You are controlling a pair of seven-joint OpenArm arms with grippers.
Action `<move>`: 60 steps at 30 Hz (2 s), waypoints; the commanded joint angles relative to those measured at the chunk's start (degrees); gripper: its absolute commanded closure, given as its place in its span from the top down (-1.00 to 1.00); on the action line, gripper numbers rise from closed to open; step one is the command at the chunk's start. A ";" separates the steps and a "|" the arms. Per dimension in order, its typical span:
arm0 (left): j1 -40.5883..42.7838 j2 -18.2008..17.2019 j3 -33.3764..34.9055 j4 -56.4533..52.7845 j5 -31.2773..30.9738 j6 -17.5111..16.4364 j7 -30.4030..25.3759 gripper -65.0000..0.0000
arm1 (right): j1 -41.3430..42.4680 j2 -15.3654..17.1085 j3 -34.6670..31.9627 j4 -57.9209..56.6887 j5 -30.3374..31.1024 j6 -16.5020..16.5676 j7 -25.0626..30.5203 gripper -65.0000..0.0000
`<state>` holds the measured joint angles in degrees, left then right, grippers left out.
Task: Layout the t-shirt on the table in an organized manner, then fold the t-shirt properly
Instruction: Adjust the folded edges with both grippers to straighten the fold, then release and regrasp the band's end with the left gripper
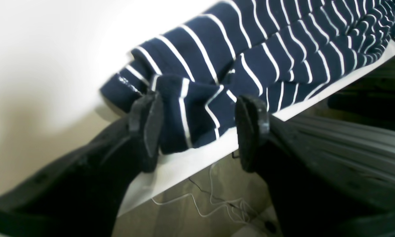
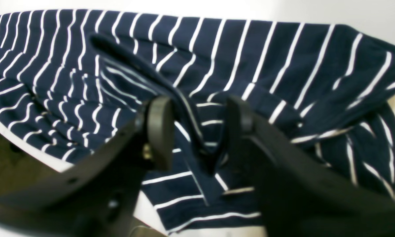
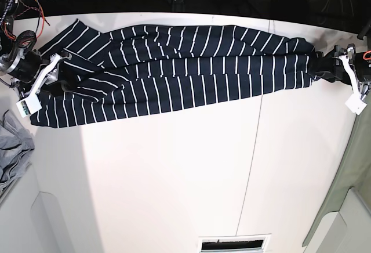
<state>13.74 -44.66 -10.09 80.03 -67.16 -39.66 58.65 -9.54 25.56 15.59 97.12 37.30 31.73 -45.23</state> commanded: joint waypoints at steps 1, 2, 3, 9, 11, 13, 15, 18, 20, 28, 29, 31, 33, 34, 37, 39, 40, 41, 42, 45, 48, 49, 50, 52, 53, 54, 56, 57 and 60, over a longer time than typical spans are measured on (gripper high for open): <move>-0.39 -0.50 -1.01 0.50 -0.72 -0.34 -0.90 0.15 | 0.61 0.90 0.57 0.96 1.44 0.02 1.11 -0.49; -0.37 0.42 -1.31 0.50 -0.24 -0.34 -1.07 0.15 | 0.61 0.90 0.57 0.96 1.79 0.02 1.11 -0.70; -0.39 1.36 -1.62 0.48 0.74 -0.34 -1.27 0.15 | 0.61 0.90 0.57 0.96 2.12 0.02 1.14 -0.95; -0.24 6.10 -2.78 0.48 9.90 3.85 -5.07 0.15 | 0.63 0.85 0.50 -2.64 0.35 0.04 3.65 -1.00; -0.24 7.10 -2.80 0.48 12.11 5.31 -6.27 0.15 | 0.66 0.90 0.50 -5.84 -2.21 0.04 6.54 -1.00; -0.24 7.78 -2.80 0.48 13.22 6.10 -6.62 0.15 | 1.18 0.92 0.50 -9.57 -3.58 0.04 8.09 -1.00; -0.24 8.31 -2.80 0.48 13.53 6.05 -6.69 0.15 | 2.05 0.92 0.50 -13.57 -3.87 0.04 8.13 -1.00; -0.24 9.53 -2.80 0.46 16.85 7.72 -8.09 0.15 | 3.52 0.92 0.50 -18.47 -3.39 0.04 8.15 -1.00; -0.24 10.16 -2.82 0.46 18.03 8.72 -8.55 0.15 | 4.26 0.90 0.50 -20.24 -2.21 0.09 8.15 -1.00; -0.22 10.21 -10.69 0.46 16.28 8.72 -7.67 0.15 | 4.61 0.92 0.50 -20.46 -0.87 0.22 7.93 -1.00; -0.20 10.21 -11.08 0.46 15.93 8.59 -7.04 0.15 | 4.63 0.92 0.50 -20.46 -0.87 0.22 7.93 -1.00; 0.31 10.21 -11.30 0.46 15.91 8.61 -7.06 0.15 | 4.94 0.90 0.50 -20.46 -0.85 0.24 7.91 -1.00; 0.94 10.21 -11.52 0.44 15.50 8.66 -7.26 0.15 | 5.14 0.94 0.50 -20.46 -0.85 0.24 7.87 -1.00; 1.42 10.23 -12.04 0.31 15.45 8.66 -7.41 0.15 | 5.25 0.92 0.50 -20.46 -0.87 0.22 7.74 -1.00; 2.01 10.23 -14.82 -1.73 13.05 8.59 -7.63 0.15 | 5.22 0.92 0.50 -20.46 -0.87 0.24 7.21 -1.00; 1.97 10.23 -18.05 -4.37 10.32 8.02 -7.58 0.15 | 5.22 0.92 0.50 -20.46 -0.87 0.22 6.78 -1.00; 1.95 10.23 -19.78 -5.92 8.31 6.97 -7.06 0.15 | 5.22 0.92 0.50 -20.46 -0.87 0.22 6.40 -1.00; 1.97 10.14 -21.18 -7.56 6.01 6.08 -5.79 0.15 | 5.22 0.92 0.50 -20.46 -0.87 0.22 6.16 -1.00; 1.97 9.94 -22.14 -9.31 3.58 5.14 -4.46 0.15 | 5.22 0.92 0.50 -20.46 -0.87 0.22 6.14 -1.00; 1.97 9.38 -23.26 -14.69 -4.63 1.49 -1.25 0.15 | 5.25 0.92 0.50 -20.46 -0.85 0.22 6.16 -1.00; 1.97 9.27 -23.26 -17.77 -13.79 -0.34 3.23 0.15 | 5.22 0.92 0.50 -20.46 -0.87 0.22 5.73 -1.00; 1.97 9.29 -23.26 -18.01 -14.05 -0.34 3.30 0.15 | 5.25 0.90 0.50 -20.46 -0.85 0.22 5.70 -1.00; 1.97 9.29 -23.23 -18.03 -14.03 -0.34 3.19 0.15 | 5.22 0.92 0.50 -20.46 -0.87 0.22 5.73 -1.00; 1.95 9.27 -23.26 -18.03 -13.29 -0.34 2.40 0.15 | 5.22 0.92 0.50 -20.48 -0.87 0.22 5.70 -1.00; 1.95 9.29 -23.26 -18.03 -12.11 -0.34 1.57 0.15 | 5.22 0.92 0.50 -20.48 -0.87 0.22 5.70 -1.00; 1.95 9.42 -23.23 -18.05 -11.17 -0.34 1.03 0.15 | 5.22 0.92 0.50 -20.46 -0.87 0.22 5.70 -1.00; 1.97 9.62 -23.04 -18.10 -11.13 -0.34 0.98 0.15 | 5.22 0.92 0.50 -20.46 -0.85 0.22 5.73 -1.00; 1.97 9.66 -22.45 -18.10 -11.13 -0.34 0.96 0.15 | 5.22 0.92 0.50 -20.46 -0.83 0.22 5.73 -1.00; 1.92 9.75 -19.91 -18.10 -11.17 -0.34 0.87 0.15 | 5.22 0.92 0.50 -20.46 -0.85 0.22 5.73 -1.00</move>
<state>15.88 -33.69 -29.54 61.39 -77.01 -39.51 59.92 -4.91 25.54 15.59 75.90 35.79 31.77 -40.10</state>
